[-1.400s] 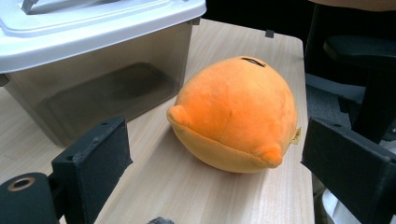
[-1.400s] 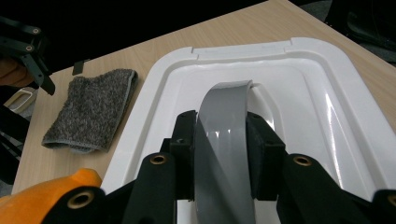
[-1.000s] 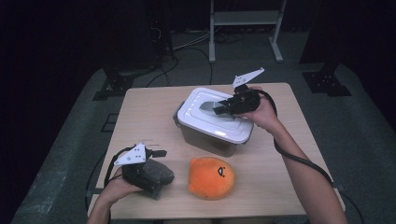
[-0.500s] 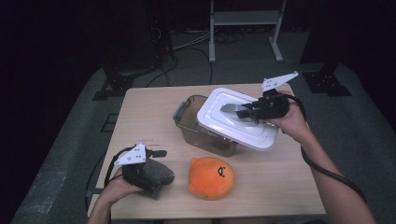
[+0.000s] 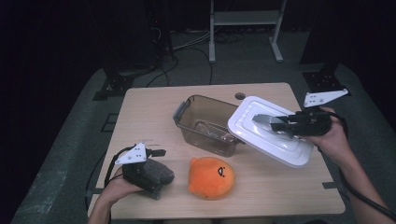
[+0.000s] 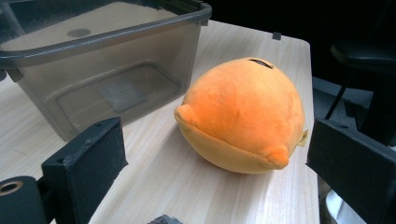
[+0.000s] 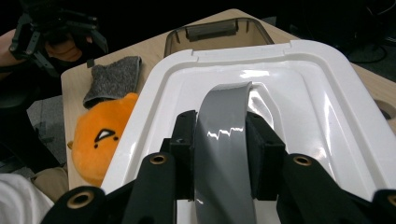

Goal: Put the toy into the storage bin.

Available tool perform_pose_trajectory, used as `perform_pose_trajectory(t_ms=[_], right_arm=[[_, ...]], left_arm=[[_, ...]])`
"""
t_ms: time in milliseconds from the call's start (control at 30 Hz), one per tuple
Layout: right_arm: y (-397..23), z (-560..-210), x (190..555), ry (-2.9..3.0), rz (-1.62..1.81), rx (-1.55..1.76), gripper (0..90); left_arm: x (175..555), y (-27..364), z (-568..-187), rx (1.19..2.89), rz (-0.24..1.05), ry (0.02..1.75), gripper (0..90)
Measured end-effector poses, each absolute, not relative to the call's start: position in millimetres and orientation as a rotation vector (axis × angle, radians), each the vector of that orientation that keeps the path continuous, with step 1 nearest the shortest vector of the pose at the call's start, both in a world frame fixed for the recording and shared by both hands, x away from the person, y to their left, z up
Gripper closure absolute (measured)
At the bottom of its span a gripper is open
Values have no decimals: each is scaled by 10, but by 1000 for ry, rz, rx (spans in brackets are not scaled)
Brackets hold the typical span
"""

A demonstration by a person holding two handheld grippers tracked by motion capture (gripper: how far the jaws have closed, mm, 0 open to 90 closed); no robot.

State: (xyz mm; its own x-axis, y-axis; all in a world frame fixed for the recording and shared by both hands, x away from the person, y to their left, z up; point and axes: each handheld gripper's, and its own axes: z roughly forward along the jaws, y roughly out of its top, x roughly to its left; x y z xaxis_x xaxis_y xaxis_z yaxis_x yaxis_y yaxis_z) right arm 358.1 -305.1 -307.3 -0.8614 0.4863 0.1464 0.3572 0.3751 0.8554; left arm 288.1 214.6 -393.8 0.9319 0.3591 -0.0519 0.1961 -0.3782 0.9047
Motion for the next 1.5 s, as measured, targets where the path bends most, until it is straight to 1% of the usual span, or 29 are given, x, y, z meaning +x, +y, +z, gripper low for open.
perform_pose_trajectory(t_ms=[300,700,1033,1500], right_arm=[[-3416,-3234,3320,2458,1486,840,666],[-3687,-3502,3111,2453,1477,936,665],[-3766,-3834,3084,2461,1467,1013,665],[-3701,-4290,3133,2491,1457,1092,664]], left_arm=[[2882,2168,-3928,1960,197,409,29],[2874,2188,-3902,1946,223,413,26],[2873,2194,-3899,1940,225,413,26],[2870,2202,-3894,1939,222,409,26]])
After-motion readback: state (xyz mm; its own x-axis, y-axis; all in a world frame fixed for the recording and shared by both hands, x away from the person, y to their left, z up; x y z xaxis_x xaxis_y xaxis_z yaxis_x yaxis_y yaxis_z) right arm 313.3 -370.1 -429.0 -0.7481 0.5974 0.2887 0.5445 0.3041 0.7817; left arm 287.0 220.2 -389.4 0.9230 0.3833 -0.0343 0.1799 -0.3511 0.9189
